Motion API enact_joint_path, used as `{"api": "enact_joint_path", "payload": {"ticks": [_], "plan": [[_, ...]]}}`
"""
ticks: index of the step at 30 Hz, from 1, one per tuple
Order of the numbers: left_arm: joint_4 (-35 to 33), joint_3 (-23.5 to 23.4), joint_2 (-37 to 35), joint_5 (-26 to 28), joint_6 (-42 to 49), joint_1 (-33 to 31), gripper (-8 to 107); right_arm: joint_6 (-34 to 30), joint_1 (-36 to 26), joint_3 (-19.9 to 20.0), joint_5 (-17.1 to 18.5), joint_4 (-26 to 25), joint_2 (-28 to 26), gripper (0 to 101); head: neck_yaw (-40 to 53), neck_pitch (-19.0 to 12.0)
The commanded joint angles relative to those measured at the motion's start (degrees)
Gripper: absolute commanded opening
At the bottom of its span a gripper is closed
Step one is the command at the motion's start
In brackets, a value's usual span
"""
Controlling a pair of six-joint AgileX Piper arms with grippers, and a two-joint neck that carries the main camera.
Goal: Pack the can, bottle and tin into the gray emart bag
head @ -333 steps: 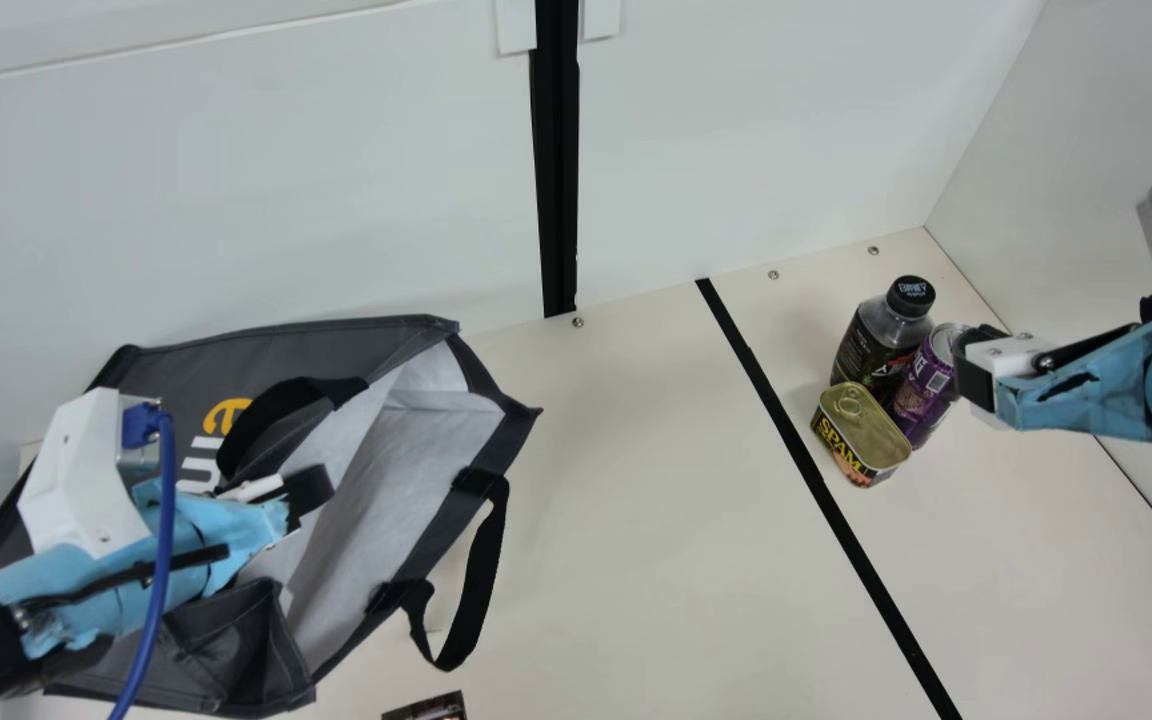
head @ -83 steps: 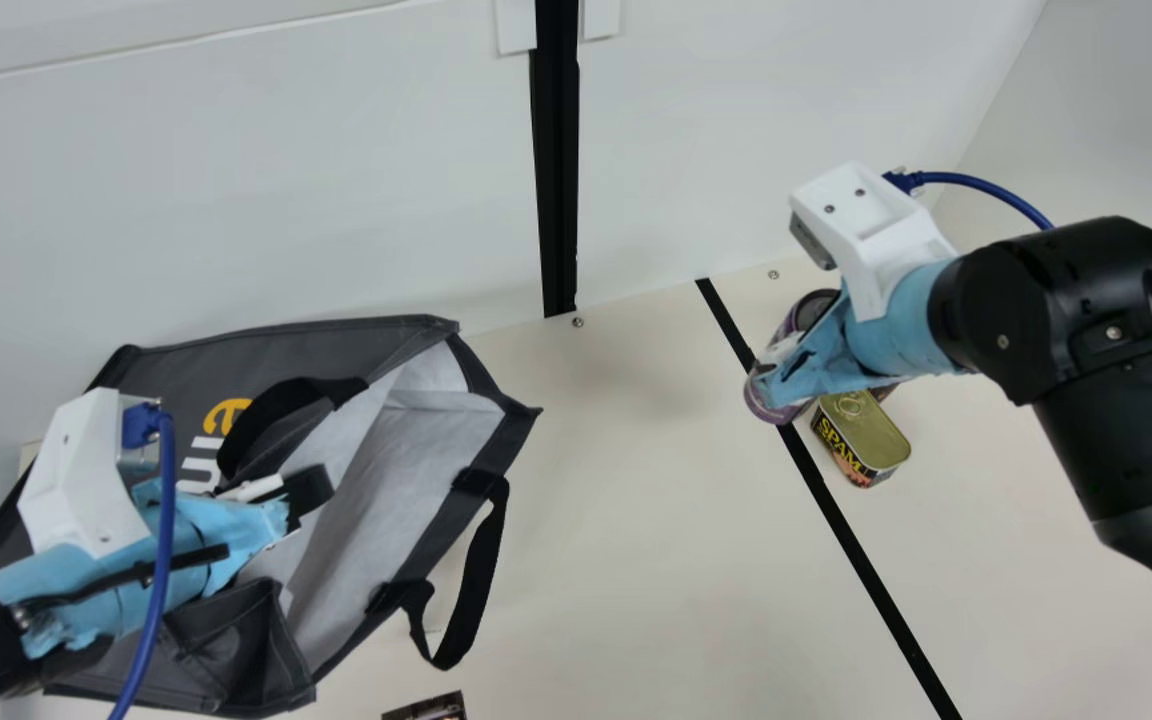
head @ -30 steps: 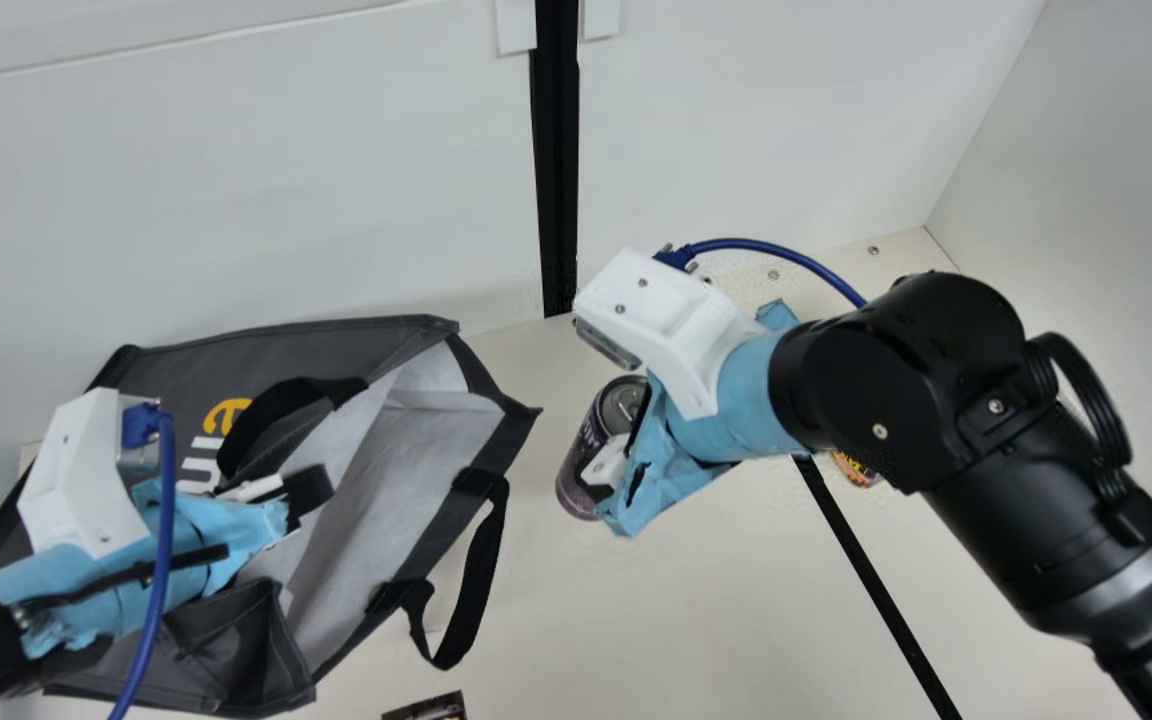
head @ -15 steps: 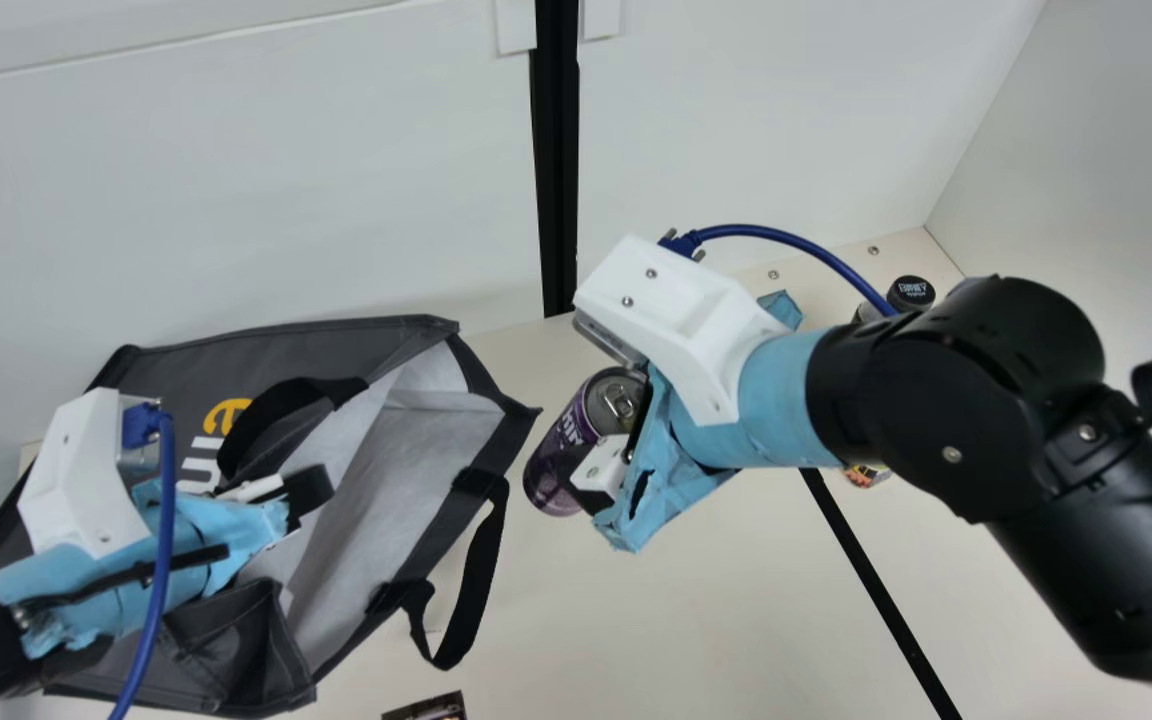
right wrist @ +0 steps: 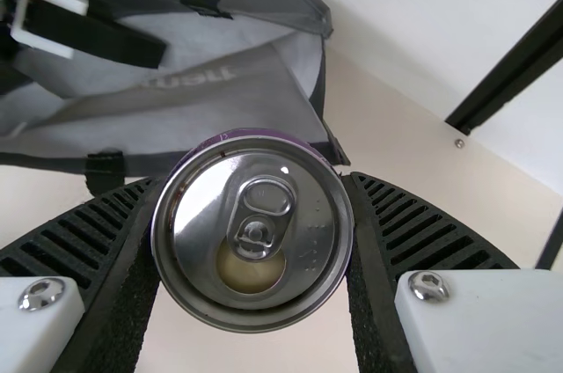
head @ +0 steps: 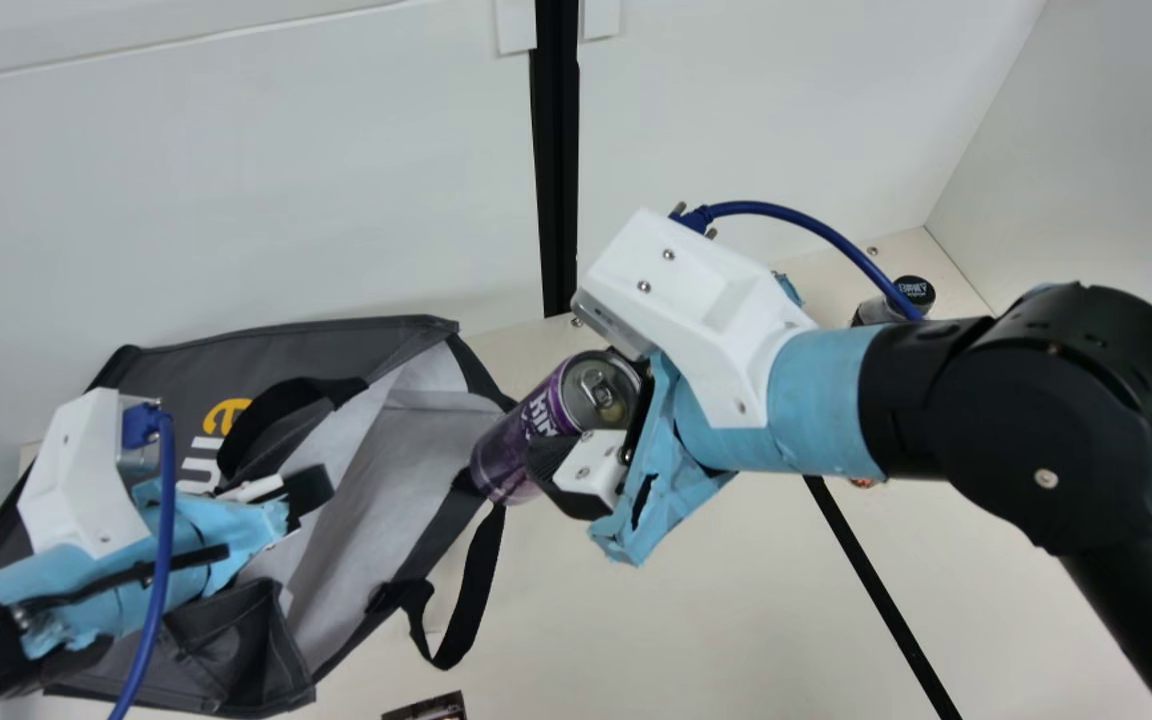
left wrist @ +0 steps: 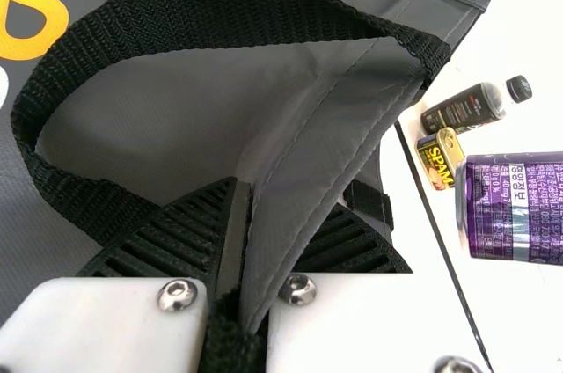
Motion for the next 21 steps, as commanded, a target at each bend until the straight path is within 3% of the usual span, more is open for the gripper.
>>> {"api": "enact_joint_path", "payload": {"ticks": [1, 21], "plan": [[0.00, 0.00, 0.00, 0.00, 0.00, 0.00, 10, -0.50, -0.10, 1.15, -1.72, 1.22, -0.26, 0, -0.14, -1.30], [0.00, 0.00, 0.00, 0.00, 0.00, 0.00, 10, -8.64, 0.53, 13.85, -17.61, 12.02, -0.84, 0, -0.14, -1.30]]}}
